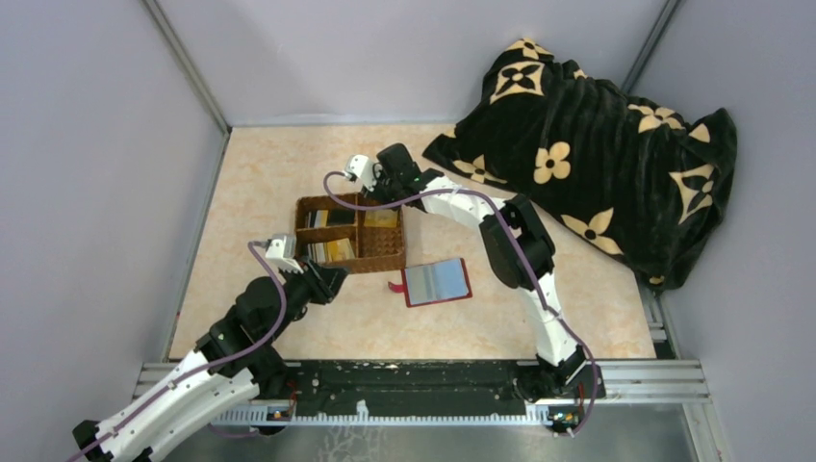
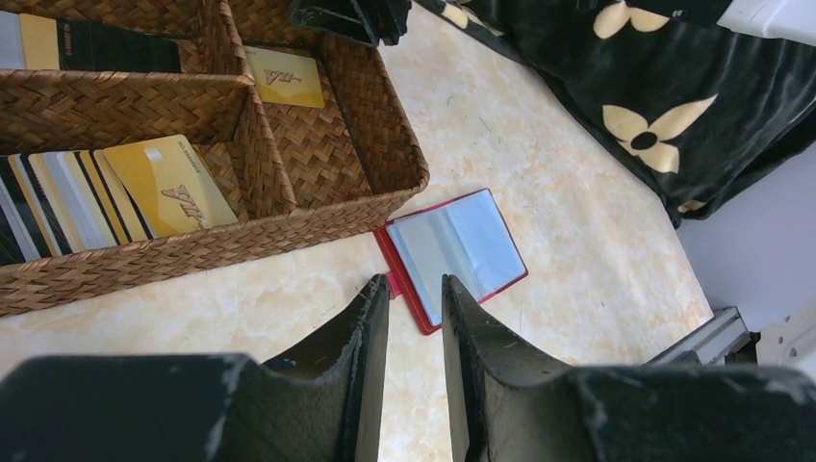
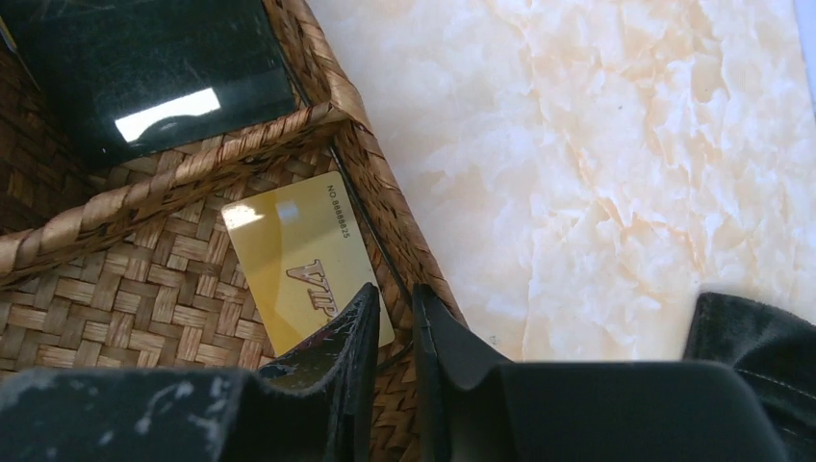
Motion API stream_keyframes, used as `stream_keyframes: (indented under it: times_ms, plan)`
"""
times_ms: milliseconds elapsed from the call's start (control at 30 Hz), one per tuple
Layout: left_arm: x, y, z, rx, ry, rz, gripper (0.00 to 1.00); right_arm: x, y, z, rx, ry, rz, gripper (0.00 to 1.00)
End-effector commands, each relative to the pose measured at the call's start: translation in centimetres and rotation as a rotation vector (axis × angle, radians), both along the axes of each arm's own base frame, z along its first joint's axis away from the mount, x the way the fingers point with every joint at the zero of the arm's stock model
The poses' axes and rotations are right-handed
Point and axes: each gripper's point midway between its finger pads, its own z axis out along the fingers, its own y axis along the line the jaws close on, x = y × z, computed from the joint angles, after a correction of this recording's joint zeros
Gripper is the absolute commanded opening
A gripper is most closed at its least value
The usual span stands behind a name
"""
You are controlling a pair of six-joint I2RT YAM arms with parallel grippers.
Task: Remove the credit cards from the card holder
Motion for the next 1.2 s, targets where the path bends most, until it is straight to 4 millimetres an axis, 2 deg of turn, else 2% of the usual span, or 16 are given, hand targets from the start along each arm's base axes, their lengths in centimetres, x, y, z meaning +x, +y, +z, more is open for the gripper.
stream_keyframes:
  times_ms: [0, 100, 200, 367, 467, 567, 600, 667, 733, 833, 933, 1033, 1067, 1167]
  plan:
    - [0.1, -0.2, 0.3, -0.006, -0.026, -0.012, 0.33, 1.0, 0.8, 6.1, 0.102, -0.109, -0.016, 0.19]
    - [0.0, -0.1, 0.4, -0.009, -0.025, -0.011, 0.33, 0.8, 0.8, 5.8, 0.099, -0.092, -0.018, 0.19]
    - [0.0, 0.0, 0.4, -0.013, -0.027, -0.006, 0.33, -0.4, 1.3, 6.0, 0.127, -0.059, -0.002, 0.20]
    - [0.1, 0.0, 0.8, -0.016, -0.041, -0.004, 0.33, -2.2, 1.2, 4.9, 0.142, -0.012, -0.027, 0.20]
    - [0.4, -0.2, 1.0, -0.011, -0.042, -0.002, 0.36, -3.2, 1.0, 7.8, 0.292, -0.048, -0.065, 0.19]
    - [0.5, -0.4, 1.4, -0.012, -0.051, -0.004, 0.48, -4.9, 0.6, 12.5, 0.470, -0.125, -0.053, 0.21]
    - [0.5, -0.5, 1.8, -0.016, -0.062, -0.012, 0.56, -5.6, 0.2, 13.8, 0.510, -0.147, -0.050, 0.22]
    - [0.5, -0.9, 2.3, -0.021, -0.084, -0.032, 0.73, -6.7, -0.9, 16.0, 0.566, -0.203, -0.071, 0.24]
    - [0.5, -1.4, 2.6, -0.026, -0.099, -0.052, 0.86, -8.2, -2.7, 19.2, 0.638, -0.274, -0.100, 0.27]
    - [0.4, -2.6, 2.6, -0.022, -0.104, -0.110, 0.92, -9.5, -5.8, 20.9, 0.740, -0.310, -0.205, 0.30]
    - [0.3, -4.5, 2.5, 0.025, -0.105, -0.201, 0.93, -10.1, -9.5, 17.9, 0.709, -0.257, -0.377, 0.29]
    - [0.4, -6.5, 1.2, 0.081, -0.032, -0.280, 0.93, -10.4, -12.9, 13.2, 0.656, -0.109, -0.586, 0.24]
    - [0.4, -7.2, 0.9, 0.082, -0.023, -0.305, 0.93, -10.9, -13.9, 11.7, 0.638, -0.069, -0.620, 0.23]
    - [0.2, -8.8, 0.2, 0.057, -0.005, -0.353, 0.92, -12.7, -15.5, 8.9, 0.610, -0.009, -0.645, 0.24]
